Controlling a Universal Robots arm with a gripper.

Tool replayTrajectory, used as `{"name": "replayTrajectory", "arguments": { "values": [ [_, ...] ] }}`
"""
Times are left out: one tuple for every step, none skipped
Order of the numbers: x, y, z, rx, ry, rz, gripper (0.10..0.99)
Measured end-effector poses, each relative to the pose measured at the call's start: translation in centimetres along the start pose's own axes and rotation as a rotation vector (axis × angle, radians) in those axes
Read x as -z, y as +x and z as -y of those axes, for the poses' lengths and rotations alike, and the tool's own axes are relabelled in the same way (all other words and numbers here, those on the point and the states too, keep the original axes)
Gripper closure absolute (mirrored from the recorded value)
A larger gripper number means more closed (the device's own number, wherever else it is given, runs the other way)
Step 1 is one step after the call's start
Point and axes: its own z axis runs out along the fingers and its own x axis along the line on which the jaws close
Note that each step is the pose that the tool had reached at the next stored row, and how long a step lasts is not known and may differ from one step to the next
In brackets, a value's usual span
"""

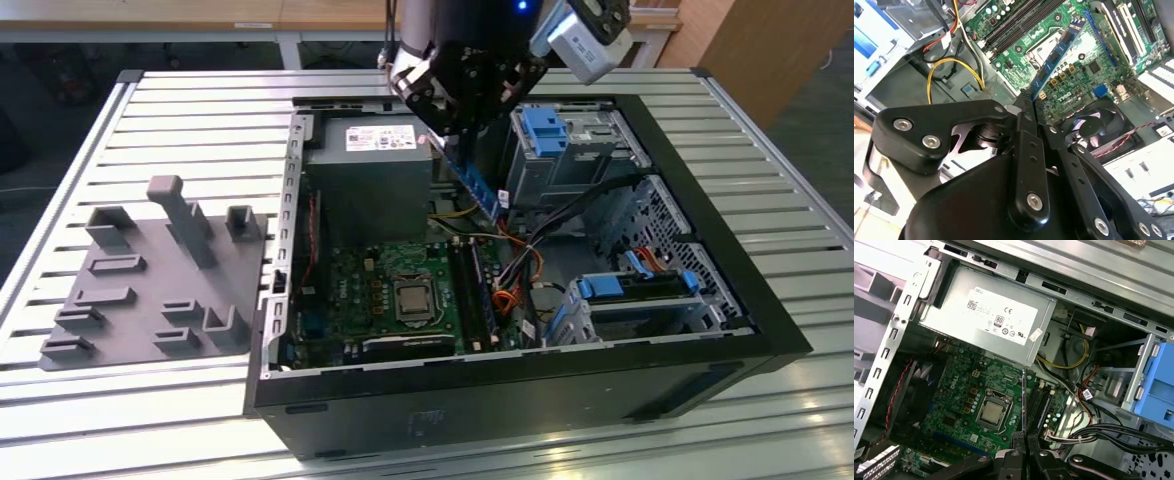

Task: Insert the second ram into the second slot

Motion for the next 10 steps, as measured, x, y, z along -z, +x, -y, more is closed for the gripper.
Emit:
{"name": "replayTrajectory", "arguments": {
  "values": [
    [0.0, 0.0, 0.0, -0.013, 0.0, 0.0005, 0.953],
    [0.0, 0.0, 0.0, -0.024, 0.0, 0.0008, 0.953],
    [0.0, 0.0, 0.0, -0.033, 0.0, 0.0011, 0.953],
    [0.0, 0.0, 0.0, -0.042, 0.0, 0.0014, 0.953],
    [0.0, 0.0, 0.0, -0.05, 0.0, 0.0016, 0.953],
    [0.0, 0.0, 0.0, -0.056, 0.0, 0.0018, 0.953],
    [0.0, 0.01, 0.0, -0.058, 0.0, 0.0019, 0.953],
    [0.0, 0.01, 0.0, -0.061, 0.0, 0.002, 0.953],
    [0.0, 0.01, 0.0, -0.066, 0.0, 0.0022, 0.953],
    [0.0, 0.01, 0.0, -0.072, 0.0, 0.0024, 0.953]
  ]
}}
